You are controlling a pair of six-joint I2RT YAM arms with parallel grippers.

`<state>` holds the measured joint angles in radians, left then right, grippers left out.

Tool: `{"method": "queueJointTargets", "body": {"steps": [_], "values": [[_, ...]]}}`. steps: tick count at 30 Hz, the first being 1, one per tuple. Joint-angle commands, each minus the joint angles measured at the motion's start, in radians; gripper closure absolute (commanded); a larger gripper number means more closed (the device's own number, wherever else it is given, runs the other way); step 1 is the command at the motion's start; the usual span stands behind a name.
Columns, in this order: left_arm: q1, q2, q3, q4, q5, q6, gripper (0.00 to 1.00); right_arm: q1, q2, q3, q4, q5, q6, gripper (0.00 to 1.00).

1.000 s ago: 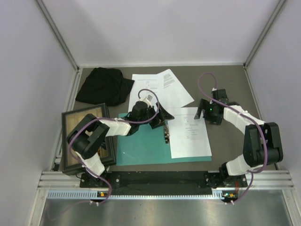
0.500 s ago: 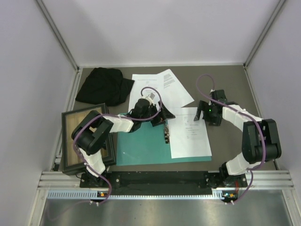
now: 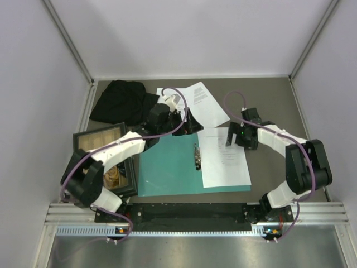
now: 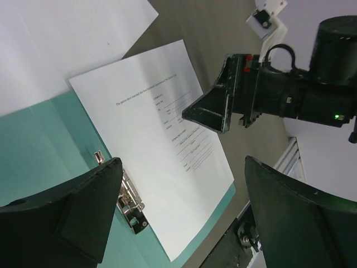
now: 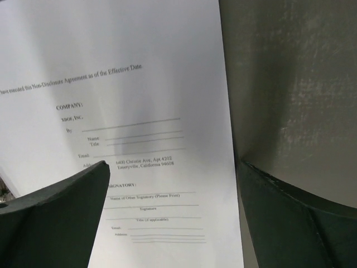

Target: Put the files into the folder

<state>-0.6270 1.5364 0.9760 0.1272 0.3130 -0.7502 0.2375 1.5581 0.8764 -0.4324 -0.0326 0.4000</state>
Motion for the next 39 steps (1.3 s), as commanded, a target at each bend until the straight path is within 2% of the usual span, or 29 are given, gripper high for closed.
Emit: {"method": "queueJointTargets", "body": {"steps": [1, 7, 12, 15, 21, 22, 28, 33, 39], "values": [[0.026, -0.166, -0.048, -0.123, -0.068, 0.097, 0.05, 0.028, -0.087, -0.017, -0.054, -0.033, 0.036, 0.04], [0.029, -0.291, -0.229, -0.123, -0.132, 0.065, 0.05, 0.029, -0.151, -0.007, -0.068, -0.147, 0.042, 0.04], [0.029, -0.297, -0.299, -0.123, -0.103, 0.045, 0.06, 0.029, -0.202, 0.004, -0.094, -0.129, 0.031, 0.03], [0.029, -0.283, -0.327, -0.120, -0.080, 0.028, 0.08, 0.029, -0.176, 0.055, -0.089, -0.069, -0.003, 0.03], [0.020, -0.249, -0.424, 0.014, -0.011, -0.060, 0.14, 0.029, 0.068, 0.272, -0.005, -0.087, -0.021, 0.03], [0.015, -0.254, -0.448, 0.028, -0.014, -0.069, 0.14, 0.029, 0.145, 0.347, -0.008, -0.092, -0.024, 0.04], [0.000, -0.246, -0.523, 0.089, -0.038, -0.106, 0.14, 0.043, 0.324, 0.557, -0.020, -0.124, -0.043, 0.04], [-0.002, -0.231, -0.577, 0.159, -0.068, -0.147, 0.14, 0.069, 0.410, 0.619, -0.025, -0.150, -0.030, 0.04], [-0.003, -0.220, -0.622, 0.207, -0.089, -0.186, 0.14, 0.094, 0.407, 0.564, 0.021, -0.199, 0.014, 0.05]]}}
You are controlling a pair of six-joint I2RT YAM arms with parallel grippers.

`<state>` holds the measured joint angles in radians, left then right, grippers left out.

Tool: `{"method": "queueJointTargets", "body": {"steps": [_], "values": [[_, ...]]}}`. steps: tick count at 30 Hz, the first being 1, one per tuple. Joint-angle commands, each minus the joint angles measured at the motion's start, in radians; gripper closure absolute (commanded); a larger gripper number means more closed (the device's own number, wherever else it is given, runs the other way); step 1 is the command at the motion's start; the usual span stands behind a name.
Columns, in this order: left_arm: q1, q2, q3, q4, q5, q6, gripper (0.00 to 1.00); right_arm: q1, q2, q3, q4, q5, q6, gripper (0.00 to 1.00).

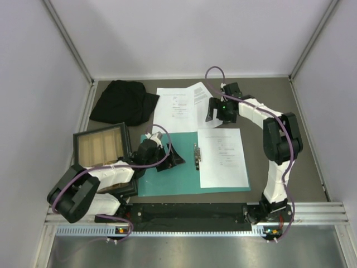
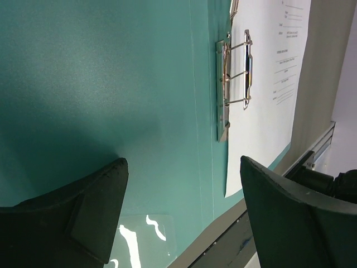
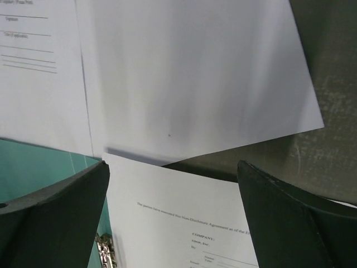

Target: Put the files into the folder

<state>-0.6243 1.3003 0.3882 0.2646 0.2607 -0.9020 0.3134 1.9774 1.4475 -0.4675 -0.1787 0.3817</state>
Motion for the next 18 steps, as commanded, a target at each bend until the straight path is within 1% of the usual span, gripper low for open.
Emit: {"method": "queueJointTargets", "body": {"steps": [1, 4, 12, 18], "values": [[-0.008, 0.016, -0.038, 0.073, -0.041, -0.035, 0.14, 0.016, -0.024, -0.034, 0.072, -0.065, 0.040, 0.05], [-0.008, 0.020, -0.052, 0.082, -0.046, -0.041, 0.14, 0.018, -0.031, -0.067, 0.107, -0.097, 0.066, 0.05], [-0.012, 0.011, -0.066, 0.099, -0.047, -0.054, 0.14, 0.044, -0.038, -0.091, 0.113, -0.125, 0.083, 0.05], [-0.014, 0.014, -0.061, 0.097, -0.048, -0.049, 0.14, 0.078, -0.110, -0.150, 0.115, -0.094, 0.098, 0.05]]}}
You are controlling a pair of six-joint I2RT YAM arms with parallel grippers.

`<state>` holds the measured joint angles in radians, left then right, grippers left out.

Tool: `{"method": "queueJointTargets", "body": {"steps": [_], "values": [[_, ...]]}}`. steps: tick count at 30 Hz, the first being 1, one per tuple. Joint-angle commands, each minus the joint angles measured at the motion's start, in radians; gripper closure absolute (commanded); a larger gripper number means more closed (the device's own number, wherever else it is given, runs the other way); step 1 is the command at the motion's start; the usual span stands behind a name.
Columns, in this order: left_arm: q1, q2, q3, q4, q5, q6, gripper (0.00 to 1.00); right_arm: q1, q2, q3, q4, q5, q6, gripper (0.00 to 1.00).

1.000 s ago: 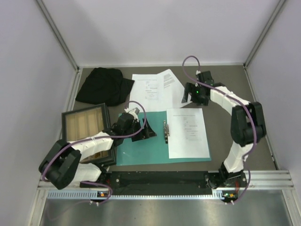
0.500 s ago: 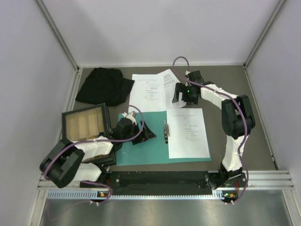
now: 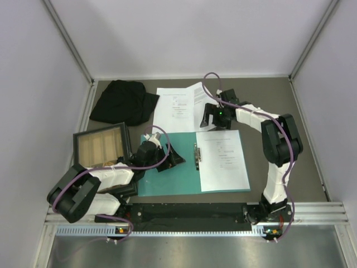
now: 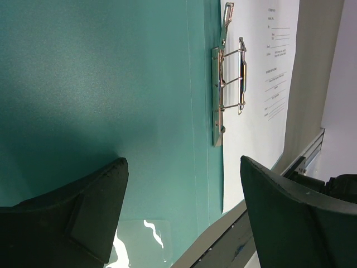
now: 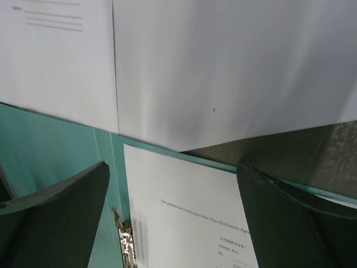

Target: Put the files into the folder

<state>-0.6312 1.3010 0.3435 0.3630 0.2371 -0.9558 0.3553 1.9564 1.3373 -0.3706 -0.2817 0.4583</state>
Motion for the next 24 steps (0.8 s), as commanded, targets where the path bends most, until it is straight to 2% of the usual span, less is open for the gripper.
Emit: {"method": "queueJointTargets", "body": {"steps": [1, 7, 12, 16, 19, 24], "values": [[-0.007, 0.015, -0.015, -0.001, -0.024, 0.009, 0.14, 0.043, -0.099, -0.046, 0.018, 0.016, 0.022, 0.05], [-0.005, 0.021, -0.008, -0.006, -0.019, 0.015, 0.14, 0.043, -0.143, -0.046, -0.019, 0.102, 0.026, 0.04], [-0.007, 0.004, 0.031, -0.047, -0.013, 0.038, 0.14, 0.043, -0.180, 0.006, -0.116, 0.188, -0.024, 0.03], [-0.005, -0.020, 0.064, -0.088, 0.013, 0.057, 0.13, 0.042, -0.258, -0.033, -0.204, 0.279, -0.050, 0.02], [-0.005, -0.032, 0.086, -0.104, 0.039, 0.061, 0.13, 0.034, -0.376, -0.185, -0.249, 0.343, -0.049, 0.01], [-0.025, -0.028, 0.106, -0.055, 0.140, 0.040, 0.16, 0.019, -0.549, -0.427, -0.304, 0.348, 0.022, 0.01]]}}
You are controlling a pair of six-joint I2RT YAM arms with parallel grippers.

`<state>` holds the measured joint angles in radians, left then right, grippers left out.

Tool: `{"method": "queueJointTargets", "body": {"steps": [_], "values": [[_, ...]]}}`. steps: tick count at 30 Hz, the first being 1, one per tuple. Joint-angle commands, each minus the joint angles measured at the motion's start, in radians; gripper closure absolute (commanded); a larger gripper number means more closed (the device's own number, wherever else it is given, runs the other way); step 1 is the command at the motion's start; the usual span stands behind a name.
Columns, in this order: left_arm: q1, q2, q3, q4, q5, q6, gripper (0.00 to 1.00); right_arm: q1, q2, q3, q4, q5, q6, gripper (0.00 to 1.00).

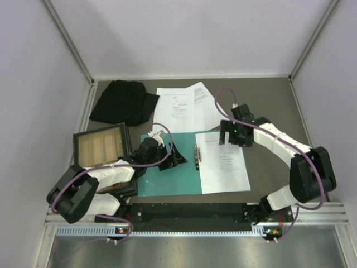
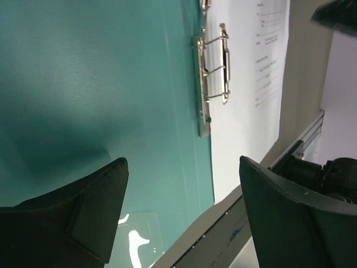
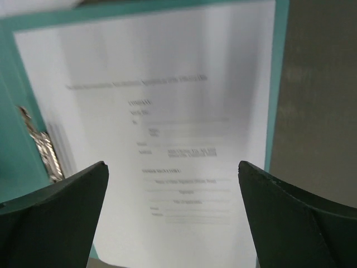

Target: Put the files into the folder

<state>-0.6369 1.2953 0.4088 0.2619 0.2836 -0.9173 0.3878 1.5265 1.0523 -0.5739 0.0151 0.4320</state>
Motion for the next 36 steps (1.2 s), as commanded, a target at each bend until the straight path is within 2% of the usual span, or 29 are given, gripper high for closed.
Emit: {"method": "queueJointTargets", "body": {"steps": [1, 5, 10, 14, 16, 19, 27, 36], "values": [[-0.032, -0.022, 0.039, 0.057, 0.110, 0.000, 0.17, -0.012, -0.146, -0.206, -0.110, 0.048, 0.063, 0.01], [-0.109, -0.028, 0.044, 0.022, 0.045, 0.014, 0.17, 0.014, -0.322, -0.333, -0.155, -0.035, 0.143, 0.02], [-0.115, 0.001, 0.015, 0.063, 0.011, -0.002, 0.17, 0.334, -0.453, -0.350, -0.247, 0.028, 0.353, 0.02], [-0.115, 0.062, 0.022, 0.097, 0.015, -0.012, 0.16, 0.623, -0.424, -0.359, -0.230, 0.075, 0.497, 0.02], [-0.115, 0.078, 0.012, 0.120, 0.008, -0.025, 0.17, 0.776, -0.353, -0.329, -0.221, 0.138, 0.554, 0.02], [-0.115, 0.076, -0.004, 0.132, -0.020, -0.043, 0.16, 0.880, -0.258, -0.284, -0.198, 0.178, 0.602, 0.01], [-0.115, 0.019, -0.039, 0.080, -0.089, -0.052, 0.15, 0.889, -0.138, -0.314, -0.008, 0.143, 0.597, 0.01], [-0.115, 0.022, -0.045, 0.077, -0.090, -0.060, 0.15, 0.889, -0.037, -0.242, -0.007, 0.209, 0.564, 0.01]]}}
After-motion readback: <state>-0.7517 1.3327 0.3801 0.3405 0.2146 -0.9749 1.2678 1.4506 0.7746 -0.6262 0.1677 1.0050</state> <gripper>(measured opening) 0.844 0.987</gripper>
